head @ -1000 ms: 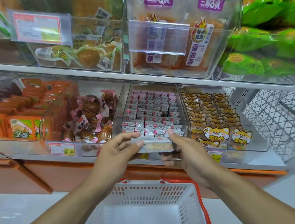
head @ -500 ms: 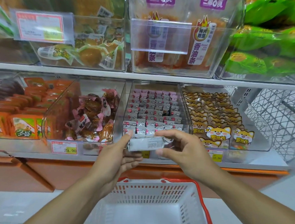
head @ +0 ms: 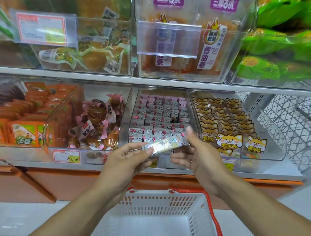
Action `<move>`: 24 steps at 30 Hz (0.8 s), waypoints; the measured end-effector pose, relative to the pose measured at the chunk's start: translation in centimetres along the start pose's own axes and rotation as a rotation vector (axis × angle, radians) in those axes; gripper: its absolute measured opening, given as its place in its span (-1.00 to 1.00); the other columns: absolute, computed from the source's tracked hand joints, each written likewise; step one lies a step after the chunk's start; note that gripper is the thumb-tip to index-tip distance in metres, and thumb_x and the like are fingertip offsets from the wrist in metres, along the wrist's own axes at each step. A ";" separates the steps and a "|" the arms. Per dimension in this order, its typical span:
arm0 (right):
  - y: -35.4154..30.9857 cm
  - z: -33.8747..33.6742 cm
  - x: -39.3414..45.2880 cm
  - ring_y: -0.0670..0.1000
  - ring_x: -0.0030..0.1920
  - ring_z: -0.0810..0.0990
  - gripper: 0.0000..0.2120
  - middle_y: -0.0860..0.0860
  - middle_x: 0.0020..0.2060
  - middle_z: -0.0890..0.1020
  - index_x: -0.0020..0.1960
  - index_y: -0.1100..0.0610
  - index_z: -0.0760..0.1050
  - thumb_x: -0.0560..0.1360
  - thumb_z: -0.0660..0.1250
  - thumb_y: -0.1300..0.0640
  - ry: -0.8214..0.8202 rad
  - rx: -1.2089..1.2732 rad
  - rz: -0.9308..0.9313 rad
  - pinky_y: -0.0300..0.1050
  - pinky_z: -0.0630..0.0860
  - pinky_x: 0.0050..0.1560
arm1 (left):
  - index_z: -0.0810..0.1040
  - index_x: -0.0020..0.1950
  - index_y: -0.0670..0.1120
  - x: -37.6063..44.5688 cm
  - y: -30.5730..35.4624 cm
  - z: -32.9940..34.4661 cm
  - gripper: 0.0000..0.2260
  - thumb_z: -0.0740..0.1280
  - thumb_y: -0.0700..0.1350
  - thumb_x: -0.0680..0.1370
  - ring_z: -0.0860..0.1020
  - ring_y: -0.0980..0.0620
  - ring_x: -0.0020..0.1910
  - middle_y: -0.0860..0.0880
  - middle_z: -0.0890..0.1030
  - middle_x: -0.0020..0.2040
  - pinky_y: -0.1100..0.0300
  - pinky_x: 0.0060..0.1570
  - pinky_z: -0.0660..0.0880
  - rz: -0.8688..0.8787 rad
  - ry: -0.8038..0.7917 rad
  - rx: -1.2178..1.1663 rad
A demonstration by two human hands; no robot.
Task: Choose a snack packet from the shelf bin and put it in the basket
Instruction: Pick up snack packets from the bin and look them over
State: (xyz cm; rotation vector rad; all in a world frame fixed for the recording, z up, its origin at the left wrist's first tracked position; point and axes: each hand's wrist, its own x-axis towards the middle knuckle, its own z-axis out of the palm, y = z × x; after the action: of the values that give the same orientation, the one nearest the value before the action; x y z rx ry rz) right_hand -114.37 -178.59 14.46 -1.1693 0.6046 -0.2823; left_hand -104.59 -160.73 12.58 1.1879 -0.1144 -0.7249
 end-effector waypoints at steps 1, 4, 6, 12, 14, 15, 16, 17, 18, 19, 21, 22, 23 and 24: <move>0.0 0.0 0.0 0.11 -0.11 0.73 -0.69 0.17 -0.07 0.75 0.10 0.11 0.58 0.48 0.44 -0.07 -0.040 0.012 -0.010 -0.10 0.67 -0.09 | 0.67 0.13 -0.15 0.1 -0.1 0.0 -0.52 0.59 -0.08 0.23 0.73 -0.02 -0.08 -0.18 0.74 0.01 0.28 -0.18 0.64 0.009 0.001 0.002; -0.3 0.2 0.1 0.09 -0.10 0.73 -0.64 0.18 -0.02 0.74 0.24 0.22 0.47 0.50 0.47 0.22 -0.040 0.036 -0.081 -0.15 0.67 -0.10 | 0.65 0.15 -0.14 0.3 -0.3 0.4 -0.51 0.59 -0.07 0.26 0.73 -0.02 -0.06 -0.16 0.75 0.00 0.29 -0.16 0.62 0.058 -0.003 0.034; -1.2 0.2 0.6 0.07 -0.11 0.74 -0.73 0.15 -0.02 0.75 0.20 0.25 0.48 0.53 0.43 0.28 0.021 0.006 -0.197 -0.13 0.69 -0.09 | 0.64 0.15 -0.09 0.5 -0.5 0.7 -0.61 0.58 -0.06 0.36 0.73 -0.02 -0.03 -0.10 0.76 -0.03 0.30 -0.12 0.61 0.121 0.022 0.158; -4.6 -1.2 4.6 -0.31 -0.15 0.60 -0.71 -0.18 -0.22 0.64 -0.03 -0.18 0.42 0.50 0.51 0.08 0.356 -0.757 -0.658 -0.43 0.48 -0.26 | 0.58 0.12 0.23 0.9 -1.5 1.8 -0.79 0.48 0.04 0.52 0.46 0.49 0.12 0.41 0.57 0.04 0.58 0.05 0.33 0.462 0.056 0.964; -4.6 -1.3 6.3 -0.38 -0.21 0.58 -0.72 -0.23 -0.27 0.61 0.01 -0.16 0.41 0.52 0.49 0.10 0.323 -0.892 -0.683 -0.45 0.42 -0.36 | 0.49 0.21 0.29 0.8 -1.9 2.2 -0.72 0.44 0.06 0.55 0.31 0.53 0.19 0.45 0.42 0.13 0.61 0.13 0.12 0.523 -0.007 1.151; -4.4 -1.3 7.1 -0.36 -0.26 0.58 -0.73 -0.22 -0.27 0.61 0.04 -0.14 0.41 0.54 0.47 0.12 0.300 -0.954 -0.676 -0.45 0.41 -0.41 | 0.48 0.26 0.28 0.9 -2.2 2.3 -0.69 0.43 0.07 0.56 0.28 0.51 0.21 0.43 0.38 0.17 0.60 0.19 0.05 0.545 -0.037 1.209; -4.3 -1.1 7.9 -0.29 -0.32 0.60 -0.75 -0.18 -0.26 0.63 0.07 -0.12 0.42 0.56 0.45 0.13 0.275 -1.027 -0.662 -0.43 0.41 -0.45 | 0.48 0.30 0.25 0.9 -2.4 2.3 -0.67 0.42 0.07 0.56 0.24 0.48 0.24 0.40 0.36 0.22 0.57 0.24 0.01 0.562 -0.059 1.248; -4.2 -1.0 8.5 -0.23 -0.36 0.59 -0.77 -0.12 -0.23 0.65 0.09 -0.10 0.42 0.57 0.42 0.13 0.252 -1.109 -0.654 -0.39 0.40 -0.49 | 0.48 0.32 0.24 1.0 -2.6 2.2 -0.65 0.43 0.07 0.56 0.21 0.45 0.26 0.37 0.35 0.25 0.53 0.28 -0.01 0.570 -0.075 1.268; -4.1 -1.0 9.0 -0.19 -0.33 0.58 -0.78 -0.06 -0.19 0.66 0.10 -0.08 0.41 0.58 0.41 0.13 0.237 -1.184 -0.659 -0.34 0.44 -0.45 | 0.48 0.32 0.23 1.1 -2.6 2.1 -0.65 0.43 0.07 0.55 0.18 0.45 0.27 0.37 0.34 0.26 0.53 0.28 -0.01 0.571 -0.086 1.272; -4.1 -1.0 9.5 -0.09 -0.27 0.60 -0.79 0.00 -0.14 0.66 0.10 -0.04 0.42 0.57 0.41 0.14 0.227 -1.245 -0.676 -0.19 0.53 -0.37 | 0.48 0.31 0.23 1.1 -2.7 2.0 -0.66 0.43 0.07 0.55 0.15 0.45 0.26 0.37 0.33 0.25 0.54 0.27 -0.02 0.570 -0.095 1.271; -4.0 -1.1 10.5 0.09 -0.14 0.62 -0.82 0.08 -0.04 0.65 0.10 0.01 0.48 0.55 0.42 0.15 0.219 -1.381 -0.698 0.00 0.62 -0.17 | 0.49 0.29 0.23 1.3 -2.7 1.9 -0.68 0.43 0.06 0.55 0.17 0.42 0.30 0.37 0.33 0.25 0.51 0.31 -0.01 0.569 -0.103 1.267; -3.9 -1.0 11.0 0.12 -0.07 0.63 -0.84 0.09 0.00 0.64 0.09 -0.01 0.51 0.55 0.42 0.15 0.219 -1.471 -0.680 0.04 0.63 -0.08 | 0.50 0.28 0.22 1.3 -2.7 1.9 -0.68 0.43 0.06 0.55 0.19 0.39 0.33 0.36 0.34 0.26 0.46 0.34 0.01 0.568 -0.104 1.268; -3.8 -0.9 11.3 0.14 0.04 0.62 -0.85 0.08 0.06 0.64 0.07 -0.04 0.53 0.55 0.41 0.15 0.222 -1.574 -0.642 0.05 0.61 0.06 | 0.50 0.28 0.22 1.3 -2.7 1.9 -0.68 0.43 0.06 0.55 0.20 0.36 0.35 0.35 0.34 0.26 0.42 0.35 0.03 0.564 -0.105 1.270; -3.6 -0.7 11.7 0.16 0.19 0.57 -0.84 0.06 0.14 0.63 0.07 -0.09 0.55 0.55 0.40 0.15 0.225 -1.701 -0.588 0.08 0.54 0.24 | 0.50 0.28 0.23 1.3 -2.6 1.9 -0.69 0.43 0.06 0.55 0.21 0.36 0.36 0.35 0.34 0.26 0.41 0.35 0.04 0.560 -0.107 1.273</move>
State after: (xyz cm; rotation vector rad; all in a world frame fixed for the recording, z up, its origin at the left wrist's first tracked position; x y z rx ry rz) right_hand -104.95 -186.48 14.13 -3.0067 0.6426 -0.3919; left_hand -105.58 -163.49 10.66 2.1713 -1.0744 -0.1410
